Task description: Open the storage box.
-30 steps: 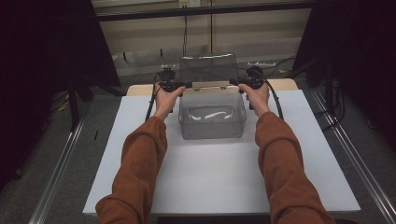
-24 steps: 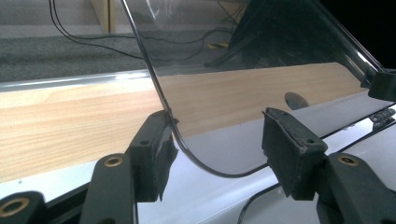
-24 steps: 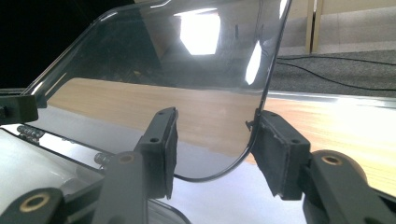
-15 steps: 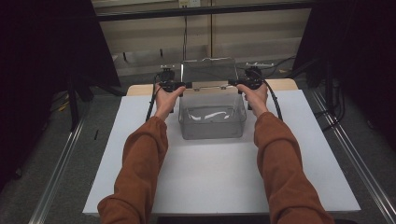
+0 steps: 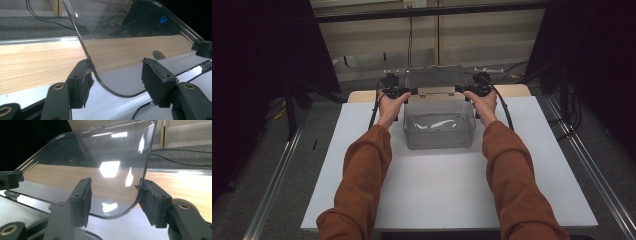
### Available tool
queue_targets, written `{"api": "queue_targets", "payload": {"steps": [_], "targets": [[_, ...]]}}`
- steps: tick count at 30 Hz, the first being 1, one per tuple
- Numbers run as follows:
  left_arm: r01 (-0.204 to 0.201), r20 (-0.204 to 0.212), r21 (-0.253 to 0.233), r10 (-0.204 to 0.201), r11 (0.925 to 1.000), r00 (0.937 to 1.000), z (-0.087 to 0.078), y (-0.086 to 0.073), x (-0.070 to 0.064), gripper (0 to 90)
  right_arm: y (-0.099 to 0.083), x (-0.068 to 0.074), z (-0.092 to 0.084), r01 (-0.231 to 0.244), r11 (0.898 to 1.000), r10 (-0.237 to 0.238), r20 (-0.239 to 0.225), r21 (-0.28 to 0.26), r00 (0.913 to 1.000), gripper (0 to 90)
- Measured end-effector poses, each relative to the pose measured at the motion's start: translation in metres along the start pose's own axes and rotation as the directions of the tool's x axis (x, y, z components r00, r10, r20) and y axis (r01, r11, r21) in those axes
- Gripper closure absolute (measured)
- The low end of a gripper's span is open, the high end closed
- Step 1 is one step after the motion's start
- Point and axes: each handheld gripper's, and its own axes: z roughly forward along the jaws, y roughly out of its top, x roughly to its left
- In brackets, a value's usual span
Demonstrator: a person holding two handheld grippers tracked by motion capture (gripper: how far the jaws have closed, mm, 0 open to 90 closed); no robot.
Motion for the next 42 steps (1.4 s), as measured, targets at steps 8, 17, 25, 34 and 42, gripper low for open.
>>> {"api": "queue_targets", "payload": {"steps": [8,17,25,34,42], "targets": [[0.004,0.002,-0.002,-0.004,1.0000,1.0000,0.000,0.000,0.000,41.1,-0.001,0.002,0.002,0.016,1.000,-0.016,0.007,-0.010,0.9999,38.9],[-0.023,-0.012,0.001,0.023,0.9997,0.9997,0.002,-0.002,-0.001,34.0,-0.003,0.000,0.004,0.029,0.999,-0.029,0.021,-0.016,0.9994,33.3],[-0.040,-0.041,-0.052,0.038,0.9978,0.9984,0.007,-0.007,0.000,21.5,-0.004,0.002,0.003,0.065,0.998,-0.063,0.049,-0.028,0.9968,28.2],[-0.104,-0.032,-0.095,0.102,0.9900,0.9943,0.000,-0.006,-0.003,10.8,-0.001,0.009,-0.004,0.127,0.990,-0.124,0.049,-0.062,0.9911,22.8],[-0.159,-0.033,-0.085,0.157,0.9835,0.9870,-0.008,-0.009,-0.009,5.6,-0.004,0.015,-0.012,0.172,0.981,-0.168,0.046,-0.087,0.9847,13.2]]}}
